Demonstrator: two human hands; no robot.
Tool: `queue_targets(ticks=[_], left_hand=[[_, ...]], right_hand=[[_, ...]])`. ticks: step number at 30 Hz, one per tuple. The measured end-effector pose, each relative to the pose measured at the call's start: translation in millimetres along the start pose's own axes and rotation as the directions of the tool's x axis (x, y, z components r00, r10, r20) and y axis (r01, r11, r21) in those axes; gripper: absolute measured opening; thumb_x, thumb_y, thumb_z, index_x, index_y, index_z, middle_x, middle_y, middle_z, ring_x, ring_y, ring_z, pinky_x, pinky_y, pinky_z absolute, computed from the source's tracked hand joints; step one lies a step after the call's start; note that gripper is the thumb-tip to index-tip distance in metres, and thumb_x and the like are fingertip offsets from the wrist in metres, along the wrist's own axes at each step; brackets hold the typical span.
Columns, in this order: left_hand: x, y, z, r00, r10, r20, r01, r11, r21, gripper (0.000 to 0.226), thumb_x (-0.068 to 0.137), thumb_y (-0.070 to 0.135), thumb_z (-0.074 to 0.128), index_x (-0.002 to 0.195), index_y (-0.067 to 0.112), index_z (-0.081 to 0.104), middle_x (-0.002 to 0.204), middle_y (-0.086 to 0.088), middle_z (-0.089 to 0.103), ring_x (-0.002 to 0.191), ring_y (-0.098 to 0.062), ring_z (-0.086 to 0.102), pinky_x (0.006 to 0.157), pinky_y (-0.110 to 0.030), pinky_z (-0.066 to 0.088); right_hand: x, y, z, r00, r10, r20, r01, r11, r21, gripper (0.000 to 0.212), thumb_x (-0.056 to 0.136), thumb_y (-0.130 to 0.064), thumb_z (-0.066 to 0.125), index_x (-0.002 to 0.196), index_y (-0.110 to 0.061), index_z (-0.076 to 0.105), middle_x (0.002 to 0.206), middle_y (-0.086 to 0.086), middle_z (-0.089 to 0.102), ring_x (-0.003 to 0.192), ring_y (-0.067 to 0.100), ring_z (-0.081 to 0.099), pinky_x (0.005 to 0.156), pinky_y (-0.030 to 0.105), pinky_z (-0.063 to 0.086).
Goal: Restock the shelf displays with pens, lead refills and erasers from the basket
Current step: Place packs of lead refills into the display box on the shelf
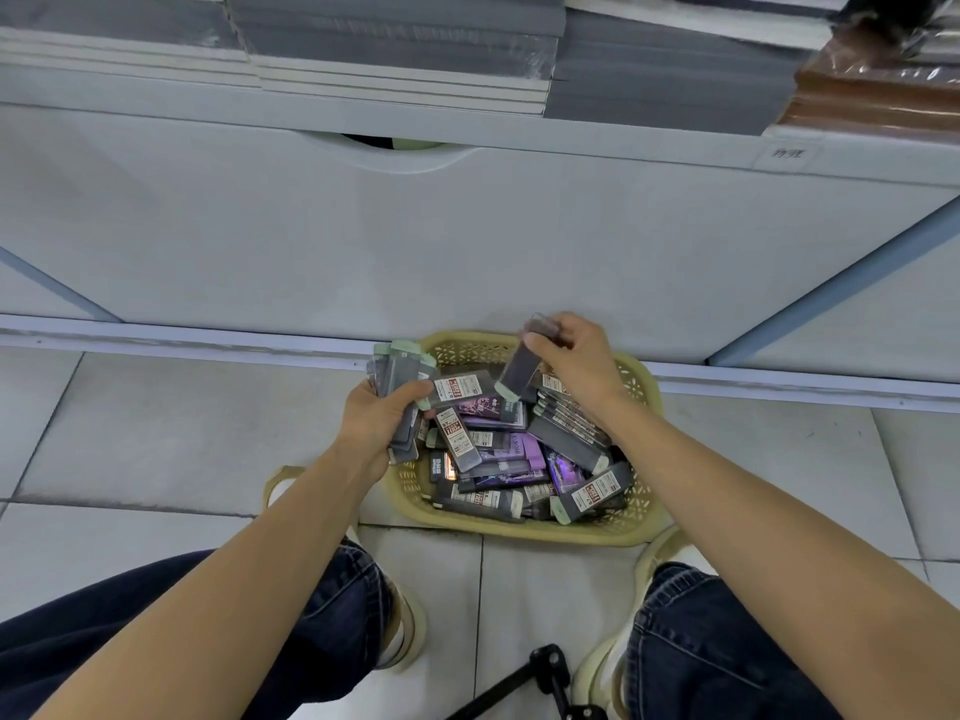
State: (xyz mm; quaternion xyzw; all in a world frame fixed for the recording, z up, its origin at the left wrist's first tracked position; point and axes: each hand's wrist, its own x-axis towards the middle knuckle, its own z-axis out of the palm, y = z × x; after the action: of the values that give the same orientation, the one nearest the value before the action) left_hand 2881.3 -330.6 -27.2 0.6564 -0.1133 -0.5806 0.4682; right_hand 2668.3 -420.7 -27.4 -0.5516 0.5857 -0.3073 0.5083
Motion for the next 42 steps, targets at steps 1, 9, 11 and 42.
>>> queue_targets(ticks=[1,9,11,42], left_hand=[[1,-3,0,1.0,-0.018,0.005,0.018,0.999,0.032,0.024,0.08,0.01,0.077,0.091,0.015,0.057,0.072,-0.009,0.069,0.045,-0.013,0.058,0.041,-0.022,0.046],[4,-13,0,0.993,-0.086,0.085,0.077,0.992,0.103,0.035,0.077,0.022,0.081,0.101,0.011,0.057,0.075,-0.012,0.062,0.056,-0.021,0.057,0.051,-0.027,0.045],[4,-13,0,0.99,-0.088,0.108,0.076,0.99,0.118,0.035,0.077,0.021,0.081,0.102,0.01,0.059,0.072,-0.008,0.065,0.055,-0.018,0.061,0.048,-0.025,0.048],[8,-6,-6,0.958,-0.135,0.251,0.057,0.953,0.297,0.055,0.067,0.019,0.084,0.114,0.001,0.061,0.093,-0.014,0.075,0.067,-0.017,0.066,0.058,-0.026,0.058]], right_hand=[[-1,-2,3,0.999,-0.044,0.024,0.045,0.997,-0.061,0.008,0.089,-0.023,0.067,0.094,-0.027,0.064,0.098,-0.012,0.071,0.085,0.0,0.063,0.075,0.017,0.05],[-28,4,41,0.889,-0.054,0.455,0.192,0.945,-0.264,0.039,0.078,-0.02,0.079,0.114,-0.023,0.064,0.089,-0.011,0.061,0.081,0.004,0.061,0.072,0.014,0.049],[-29,9,40,0.895,-0.048,0.443,0.174,0.952,-0.25,0.041,0.079,-0.015,0.079,0.117,-0.019,0.064,0.088,-0.007,0.06,0.081,0.007,0.063,0.073,0.016,0.051],[1,21,-16,0.845,0.092,0.527,-0.062,0.995,-0.076,0.019,0.089,-0.032,0.067,0.105,-0.04,0.072,0.117,-0.018,0.068,0.112,0.005,0.061,0.099,0.028,0.044]])
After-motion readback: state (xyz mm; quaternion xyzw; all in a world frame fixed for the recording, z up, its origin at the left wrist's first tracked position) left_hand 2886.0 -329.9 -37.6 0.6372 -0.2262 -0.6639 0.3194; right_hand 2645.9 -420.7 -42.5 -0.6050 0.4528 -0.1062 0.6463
